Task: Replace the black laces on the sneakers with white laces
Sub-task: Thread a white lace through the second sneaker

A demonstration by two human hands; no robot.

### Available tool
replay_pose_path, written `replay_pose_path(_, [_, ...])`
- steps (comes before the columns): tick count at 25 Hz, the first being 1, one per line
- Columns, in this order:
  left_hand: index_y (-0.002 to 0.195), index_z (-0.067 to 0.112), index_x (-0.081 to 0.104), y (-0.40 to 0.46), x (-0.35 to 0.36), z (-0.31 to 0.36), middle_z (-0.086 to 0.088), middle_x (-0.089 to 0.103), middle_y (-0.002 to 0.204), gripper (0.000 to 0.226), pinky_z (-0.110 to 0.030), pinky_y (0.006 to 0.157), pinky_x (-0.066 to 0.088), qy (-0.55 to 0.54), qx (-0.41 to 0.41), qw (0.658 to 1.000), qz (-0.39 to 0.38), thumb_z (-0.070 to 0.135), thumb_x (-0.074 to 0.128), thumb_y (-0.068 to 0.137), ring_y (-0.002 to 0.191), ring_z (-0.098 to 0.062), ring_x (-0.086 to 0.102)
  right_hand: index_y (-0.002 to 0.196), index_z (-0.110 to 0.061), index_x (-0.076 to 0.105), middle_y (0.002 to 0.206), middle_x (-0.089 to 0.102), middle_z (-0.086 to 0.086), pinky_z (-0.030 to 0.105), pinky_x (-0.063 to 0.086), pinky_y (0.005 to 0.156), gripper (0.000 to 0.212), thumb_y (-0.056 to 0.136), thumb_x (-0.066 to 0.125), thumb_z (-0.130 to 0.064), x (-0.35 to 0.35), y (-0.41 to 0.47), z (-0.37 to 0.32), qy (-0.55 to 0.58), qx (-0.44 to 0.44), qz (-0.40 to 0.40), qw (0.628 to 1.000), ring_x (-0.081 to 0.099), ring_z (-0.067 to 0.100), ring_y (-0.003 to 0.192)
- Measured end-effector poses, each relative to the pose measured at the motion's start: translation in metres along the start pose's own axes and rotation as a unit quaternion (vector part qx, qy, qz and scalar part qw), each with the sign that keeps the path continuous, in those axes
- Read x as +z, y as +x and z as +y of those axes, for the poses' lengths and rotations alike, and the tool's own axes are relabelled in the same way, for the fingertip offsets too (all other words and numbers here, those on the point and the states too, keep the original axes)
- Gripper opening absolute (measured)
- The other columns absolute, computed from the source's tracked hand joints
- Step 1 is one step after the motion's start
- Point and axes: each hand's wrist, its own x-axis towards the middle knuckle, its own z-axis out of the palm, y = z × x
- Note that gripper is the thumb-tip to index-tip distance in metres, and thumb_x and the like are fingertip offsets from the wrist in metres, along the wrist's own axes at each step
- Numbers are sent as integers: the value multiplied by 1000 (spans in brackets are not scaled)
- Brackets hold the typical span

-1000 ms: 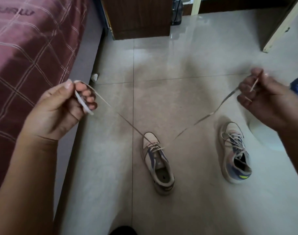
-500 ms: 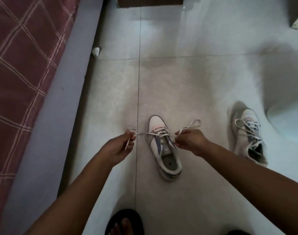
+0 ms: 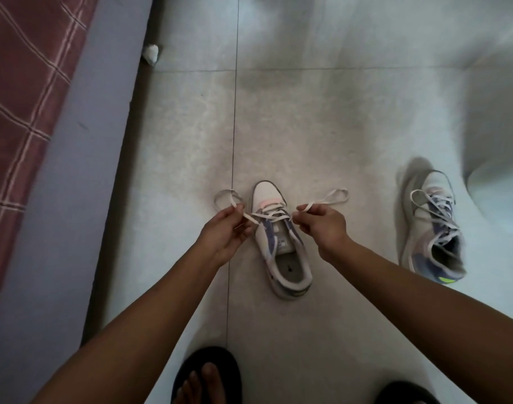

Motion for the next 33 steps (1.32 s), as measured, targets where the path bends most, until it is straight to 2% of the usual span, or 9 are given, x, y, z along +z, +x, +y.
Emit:
replay_pose_path(4, [99, 11, 59, 6, 3, -4, -7, 64, 83, 8, -23, 56, 57, -26, 13, 1000, -13, 14, 54, 94, 75, -17, 63, 76, -8, 65, 70, 64, 2, 9, 48, 54, 15, 77, 70, 6, 3, -5, 6, -3, -38, 8, 999, 60, 7, 63])
replay_pose_path(7, [95, 8, 60, 9, 4, -7, -8, 65, 85, 6, -25, 65, 59, -36, 31, 999, -13, 11, 55, 94, 79, -18, 64, 77, -9, 66, 73, 66, -1, 11, 52, 65, 12, 78, 70, 3, 0, -7, 9, -76, -96, -4, 993, 62, 5, 67])
replay_pose_path(10, [94, 7, 61, 9, 4, -11, -8, 66, 81, 6, -23, 64, 58, -11, 57, 998, -7, 10, 57, 92, 76, -16, 65, 74, -12, 65, 75, 67, -5, 11, 51, 67, 14, 79, 69, 0, -6, -9, 9, -152, -158, -29, 975, 62, -1, 68])
replay_pose_path(14, [91, 6, 62, 9, 3, -14, -7, 66, 79, 6, -23, 66, 58, -4, 73, 997, -13, 10, 57, 92, 73, -15, 66, 68, -21, 61, 76, 67, -1, 22, 50, 68, 21, 79, 70, -6, -11, -8, 9, -258, -216, -38, 941, 63, 11, 72])
replay_pose_path(19, [89, 7, 63, 6, 6, -17, -6, 69, 79, 7, -22, 63, 56, 14, 74, 997, -27, 10, 57, 92, 69, -11, 68, 72, -16, 63, 74, 66, -4, 21, 50, 68, 14, 79, 70, -5, -8, -7, 10, -241, -208, -48, 947, 62, 9, 71])
replay_pose_path(24, [86, 10, 63, 1, 8, -16, -3, 72, 73, 11, -23, 65, 57, 42, 85, 995, -41, 12, 55, 93, 70, -11, 68, 75, -9, 64, 79, 68, 3, 32, 53, 76, 9, 80, 68, -3, -7, -8, 10, -204, -180, -46, 961, 65, 17, 78])
replay_pose_path(27, [87, 9, 63, -1, 7, -15, -2, 72, 71, 11, -22, 64, 57, 40, 87, 994, -47, 12, 54, 94, 68, -10, 69, 74, -11, 63, 77, 67, 0, 34, 54, 77, 12, 80, 68, -2, -7, -9, 10, -192, -172, -50, 965, 64, 13, 76])
replay_pose_path(33, [88, 9, 63, 0, 6, -16, -2, 72, 72, 12, -24, 63, 56, 70, 89, 993, -30, 15, 54, 94, 71, -11, 69, 73, -11, 60, 78, 66, 3, 40, 55, 79, 17, 81, 66, 1, -5, -10, 10, -166, -158, -56, 972, 63, 15, 77])
